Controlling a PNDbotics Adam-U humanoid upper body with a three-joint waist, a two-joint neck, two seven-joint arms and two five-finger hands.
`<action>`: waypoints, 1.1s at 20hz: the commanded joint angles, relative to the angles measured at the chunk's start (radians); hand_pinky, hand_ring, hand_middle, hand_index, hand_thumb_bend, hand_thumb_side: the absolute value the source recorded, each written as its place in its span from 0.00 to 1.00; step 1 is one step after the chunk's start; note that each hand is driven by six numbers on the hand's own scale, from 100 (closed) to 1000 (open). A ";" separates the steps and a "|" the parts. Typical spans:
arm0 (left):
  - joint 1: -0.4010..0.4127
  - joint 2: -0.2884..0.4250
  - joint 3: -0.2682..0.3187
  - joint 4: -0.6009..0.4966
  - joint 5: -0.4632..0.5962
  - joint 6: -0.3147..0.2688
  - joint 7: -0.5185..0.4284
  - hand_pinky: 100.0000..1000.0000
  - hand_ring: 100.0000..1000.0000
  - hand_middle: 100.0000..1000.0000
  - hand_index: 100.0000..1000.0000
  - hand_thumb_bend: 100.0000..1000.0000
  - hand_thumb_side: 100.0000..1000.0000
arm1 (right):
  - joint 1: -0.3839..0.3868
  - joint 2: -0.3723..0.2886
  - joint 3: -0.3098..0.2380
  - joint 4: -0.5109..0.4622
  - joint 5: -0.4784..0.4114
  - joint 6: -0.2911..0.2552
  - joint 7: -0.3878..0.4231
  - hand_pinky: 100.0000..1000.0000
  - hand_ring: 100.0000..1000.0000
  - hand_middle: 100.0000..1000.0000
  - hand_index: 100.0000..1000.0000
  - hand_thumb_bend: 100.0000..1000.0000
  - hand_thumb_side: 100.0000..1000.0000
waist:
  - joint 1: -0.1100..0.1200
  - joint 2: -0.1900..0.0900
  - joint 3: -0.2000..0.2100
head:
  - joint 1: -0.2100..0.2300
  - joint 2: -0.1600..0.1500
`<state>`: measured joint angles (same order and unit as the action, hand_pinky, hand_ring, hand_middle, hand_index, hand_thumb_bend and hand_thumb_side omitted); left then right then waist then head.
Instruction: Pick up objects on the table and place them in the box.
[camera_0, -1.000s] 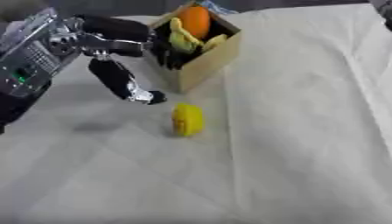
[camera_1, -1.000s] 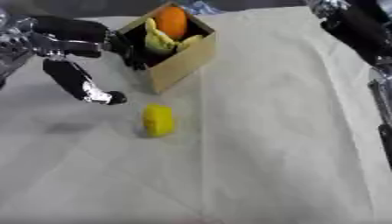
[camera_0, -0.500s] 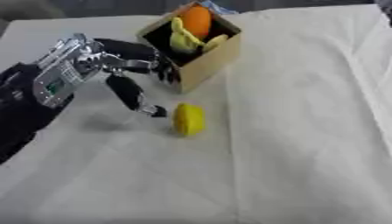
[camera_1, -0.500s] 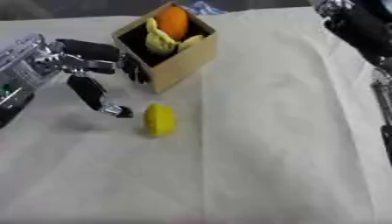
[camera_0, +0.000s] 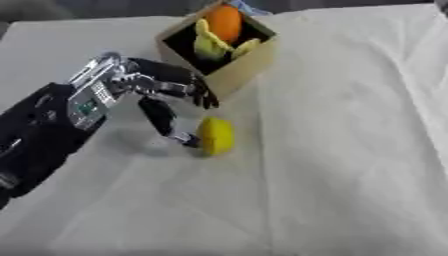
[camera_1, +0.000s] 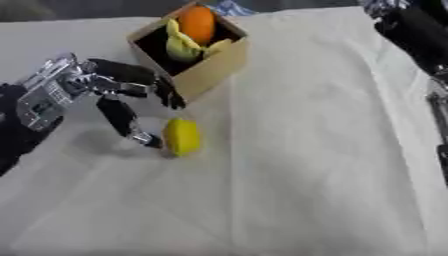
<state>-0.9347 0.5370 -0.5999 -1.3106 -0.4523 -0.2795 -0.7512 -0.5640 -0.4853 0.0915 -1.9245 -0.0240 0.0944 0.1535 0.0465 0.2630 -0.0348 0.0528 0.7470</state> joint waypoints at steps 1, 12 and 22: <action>-0.024 0.014 0.000 -0.035 0.016 0.001 -0.014 0.82 0.74 0.72 0.90 0.44 0.51 | -0.011 -0.007 -0.014 -0.024 -0.007 0.001 -0.004 0.92 0.88 0.60 0.79 0.00 0.61 | -0.003 -0.017 -0.001 | 0.004 -0.007; -0.034 -0.039 -0.014 0.069 -0.113 -0.048 -0.019 0.79 0.74 0.72 0.89 0.37 0.44 | -0.010 -0.001 -0.019 -0.032 -0.012 -0.001 -0.008 0.92 0.88 0.60 0.79 0.00 0.60 | -0.004 -0.017 -0.008 | 0.012 -0.012; -0.010 -0.036 0.006 0.040 -0.024 -0.046 0.071 0.72 0.56 0.47 0.63 0.00 0.34 | -0.003 0.001 -0.025 -0.034 -0.012 0.004 -0.017 0.91 0.88 0.59 0.79 0.00 0.61 | -0.005 -0.014 -0.009 | 0.008 -0.013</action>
<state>-0.9302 0.4699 -0.6132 -1.2347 -0.5035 -0.3308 -0.6980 -0.5591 -0.4709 0.0791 -1.9415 -0.0306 0.0977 0.1411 0.0448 0.2660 -0.0440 0.0601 0.7436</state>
